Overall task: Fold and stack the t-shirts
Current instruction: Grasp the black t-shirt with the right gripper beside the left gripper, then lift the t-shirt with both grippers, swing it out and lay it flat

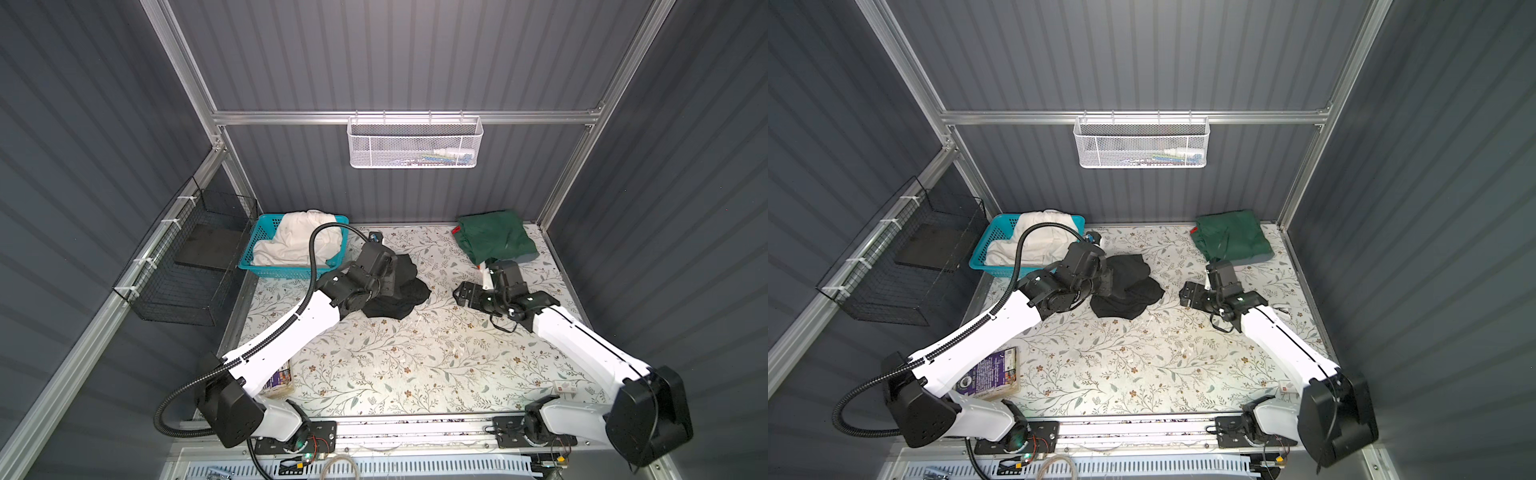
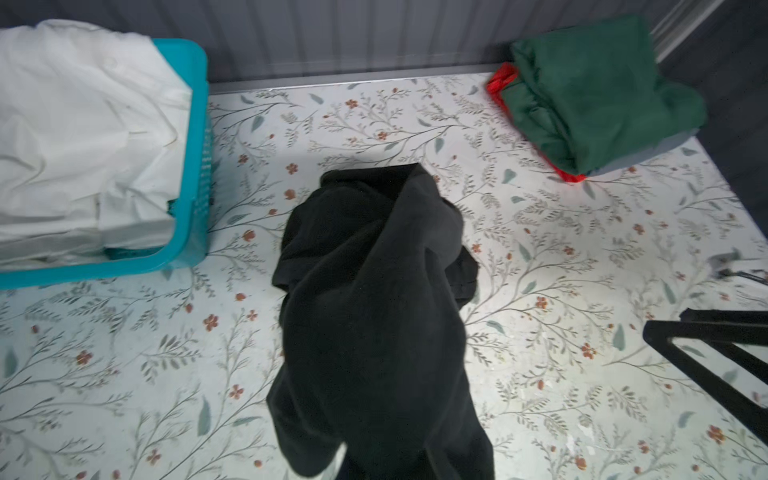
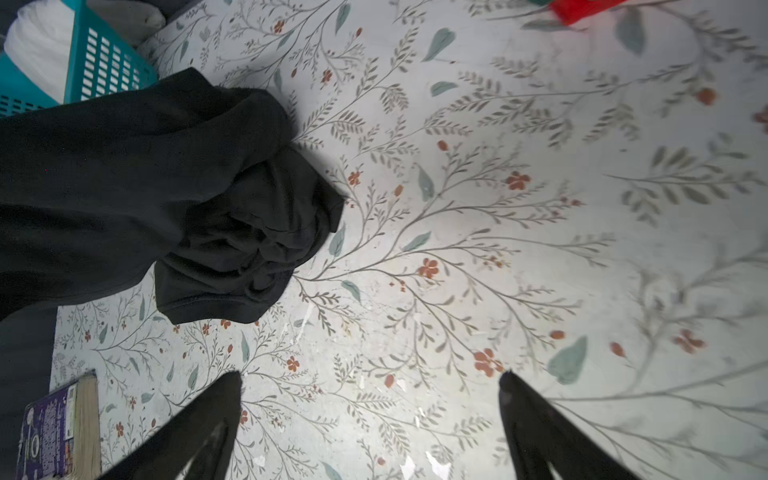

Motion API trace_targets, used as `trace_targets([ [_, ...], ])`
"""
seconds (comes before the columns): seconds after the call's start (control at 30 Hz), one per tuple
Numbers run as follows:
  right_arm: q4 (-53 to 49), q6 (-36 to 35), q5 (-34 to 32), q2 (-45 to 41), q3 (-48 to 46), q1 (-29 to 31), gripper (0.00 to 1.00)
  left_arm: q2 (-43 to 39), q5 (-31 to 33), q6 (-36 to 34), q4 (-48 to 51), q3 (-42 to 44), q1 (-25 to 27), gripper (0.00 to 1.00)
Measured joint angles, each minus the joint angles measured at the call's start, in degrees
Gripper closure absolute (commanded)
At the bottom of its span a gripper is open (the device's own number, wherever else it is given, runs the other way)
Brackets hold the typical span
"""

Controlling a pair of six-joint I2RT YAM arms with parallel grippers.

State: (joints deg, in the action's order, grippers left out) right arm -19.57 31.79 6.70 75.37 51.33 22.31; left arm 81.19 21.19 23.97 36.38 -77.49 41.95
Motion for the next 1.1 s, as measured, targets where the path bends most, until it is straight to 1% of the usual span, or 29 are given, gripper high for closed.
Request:
trace_targets([
  [0.1, 3.5, 0.9, 1.0, 6.0, 1.6, 2.4, 0.16, -1.1, 1.4, -0.4, 1.5, 1.0, -1.6, 1.0],
  [0.23, 6.7, 1.7, 2.3, 15.0, 5.5, 4.0, 0.25, -2.1, 3.3, -1.2, 2.6, 0.9, -3.0, 1.0],
  [0.3, 7.8, 1.6, 2.5, 19.0, 7.6, 4.6, 0.28, -2.1, 3.9, -1.5, 3.0, 0.7, -3.1, 1.0],
  [0.37, 9.0, 1.6, 2.5, 22.8, 9.4, 5.3, 0.32, -2.1, 4.4, -1.7, 3.3, 0.3, -3.4, 1.0],
  [0.43, 9.7, 1.4, 2.6, 25.6, 10.8, 5.8, 0.37, -2.0, 4.6, -2.1, 3.5, -0.3, -3.5, 1.0],
  [0.53, 10.3, 1.2, 2.5, 30.1, 13.3, 6.2, 0.39, -1.8, 4.8, -2.8, 3.9, -1.7, -4.0, 1.0],
  [0.63, 10.4, 1.0, 2.6, 33.7, 15.5, 6.2, 0.45, -1.2, 4.9, -3.5, 4.4, -4.1, -5.0, 1.0],
  [0.7, 10.4, 0.6, 2.6, 35.3, 16.6, 6.2, 0.51, -1.0, 5.0, -4.0, 4.3, -5.2, -5.7, 1.0],
  [0.8, 10.3, 0.0, 2.2, 36.6, 17.9, 6.2, 0.66, -0.9, 5.1, -4.4, 4.3, -5.8, -6.5, 1.0],
  [0.87, 10.3, -0.3, 1.8, 36.7, 18.3, 6.2, 0.78, -0.8, 5.2, -4.5, 4.4, -5.8, -7.1, 1.0],
  [1.0, 9.6, -1.5, -0.4, 36.2, 19.2, 6.2, 0.99, 0.0, 5.1, -4.5, 4.2, -5.8, -8.2, 1.0],
  [1.1, 7.6, -2.6, -3.1, 34.8, 20.4, 6.1, 1.0, 0.7, 4.1, -4.5, 3.4, -5.8, -9.7, 1.0],
])
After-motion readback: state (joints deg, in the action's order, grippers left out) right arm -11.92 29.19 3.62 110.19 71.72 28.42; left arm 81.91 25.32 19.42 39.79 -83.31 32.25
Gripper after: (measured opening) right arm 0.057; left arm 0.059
